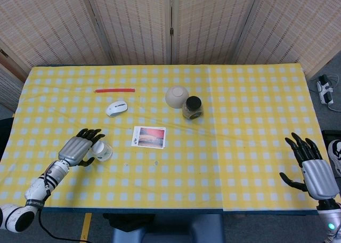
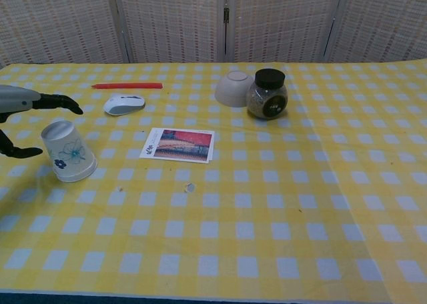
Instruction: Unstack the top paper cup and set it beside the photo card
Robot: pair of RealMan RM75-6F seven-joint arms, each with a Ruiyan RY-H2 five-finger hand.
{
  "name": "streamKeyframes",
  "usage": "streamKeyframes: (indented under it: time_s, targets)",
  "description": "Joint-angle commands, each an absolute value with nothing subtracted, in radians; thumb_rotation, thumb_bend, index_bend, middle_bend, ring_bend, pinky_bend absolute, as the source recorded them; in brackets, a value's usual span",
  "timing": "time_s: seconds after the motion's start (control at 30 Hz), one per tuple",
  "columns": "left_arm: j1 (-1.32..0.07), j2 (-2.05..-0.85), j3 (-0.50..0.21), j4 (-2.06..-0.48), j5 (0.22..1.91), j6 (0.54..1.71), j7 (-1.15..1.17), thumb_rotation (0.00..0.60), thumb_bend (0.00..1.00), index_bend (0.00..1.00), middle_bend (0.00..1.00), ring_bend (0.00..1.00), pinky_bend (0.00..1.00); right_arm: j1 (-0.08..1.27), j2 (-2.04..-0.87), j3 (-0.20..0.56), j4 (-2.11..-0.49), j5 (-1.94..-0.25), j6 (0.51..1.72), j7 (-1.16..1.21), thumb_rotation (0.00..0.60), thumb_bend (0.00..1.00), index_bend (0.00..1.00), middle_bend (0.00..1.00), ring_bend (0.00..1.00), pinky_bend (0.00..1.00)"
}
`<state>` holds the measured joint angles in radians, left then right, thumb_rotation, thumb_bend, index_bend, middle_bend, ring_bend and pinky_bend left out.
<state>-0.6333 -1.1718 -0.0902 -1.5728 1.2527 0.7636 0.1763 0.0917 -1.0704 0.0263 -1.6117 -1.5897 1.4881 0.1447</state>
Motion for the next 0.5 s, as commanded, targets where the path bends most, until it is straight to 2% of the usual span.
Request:
streamKeyframes:
  time_s: [0.03,0.5]
  targets:
    - [-0.642,-1.177,-0.09,-1.569,1.237,0.754,0.17,0.6,0.44,0.15,0.04,0.02,0.01,0.093,-1.071,0.026,-1.61,-1.588,1.485,0.147,0.6,0.28,0.0,0.0,0.09,0.0]
    - [-0.669,-1.165,-0.089,-1.581,1.206,0.746,0.149,0.6,0.44,0.24,0.04,0.04,0.02,0.099,-1.075,0.027,-1.595,-1.582,1.472,0.163,0.6,0.28,0.0,0.0,0.1,0.0]
